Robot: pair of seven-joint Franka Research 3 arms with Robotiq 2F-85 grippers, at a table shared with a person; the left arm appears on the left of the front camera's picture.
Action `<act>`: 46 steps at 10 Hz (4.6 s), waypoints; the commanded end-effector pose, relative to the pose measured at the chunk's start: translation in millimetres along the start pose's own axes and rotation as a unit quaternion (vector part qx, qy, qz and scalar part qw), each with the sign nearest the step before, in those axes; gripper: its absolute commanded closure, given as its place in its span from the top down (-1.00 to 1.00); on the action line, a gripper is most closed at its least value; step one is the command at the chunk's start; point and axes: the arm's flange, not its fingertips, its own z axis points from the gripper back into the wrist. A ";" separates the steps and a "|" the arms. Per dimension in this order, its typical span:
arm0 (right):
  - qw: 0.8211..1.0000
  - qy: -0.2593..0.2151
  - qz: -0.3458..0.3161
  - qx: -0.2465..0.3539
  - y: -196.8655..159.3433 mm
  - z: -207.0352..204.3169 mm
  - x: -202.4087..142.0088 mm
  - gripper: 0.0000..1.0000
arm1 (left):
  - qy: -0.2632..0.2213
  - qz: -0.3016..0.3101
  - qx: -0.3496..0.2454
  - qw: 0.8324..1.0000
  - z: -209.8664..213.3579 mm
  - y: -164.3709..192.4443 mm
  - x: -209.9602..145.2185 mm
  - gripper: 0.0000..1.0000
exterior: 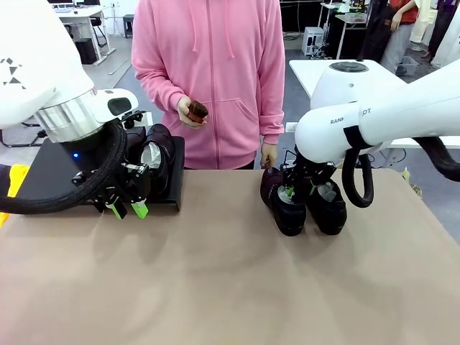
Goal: Organize the shoes by placing them on the stand.
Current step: Pick up one Shoe and place it in the middle of the table, then place the Shoe from the middle of the table onto the Shoes Stand.
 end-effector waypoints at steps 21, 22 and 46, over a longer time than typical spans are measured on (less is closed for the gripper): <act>0.996 0.040 -0.024 0.069 85.0 40.7 -126.5 -1.00 | -0.006 0.006 -0.006 1.000 0.4 -0.3 -0.6 -0.12; 0.994 0.041 -0.023 0.101 98.6 32.3 -146.0 -1.00 | -0.006 0.006 -0.006 1.000 0.4 -0.3 -0.6 -0.12; 0.987 0.049 -0.011 0.151 134.7 22.1 -179.4 1.00 | -0.006 0.006 -0.006 1.000 0.4 -0.3 -0.6 -0.12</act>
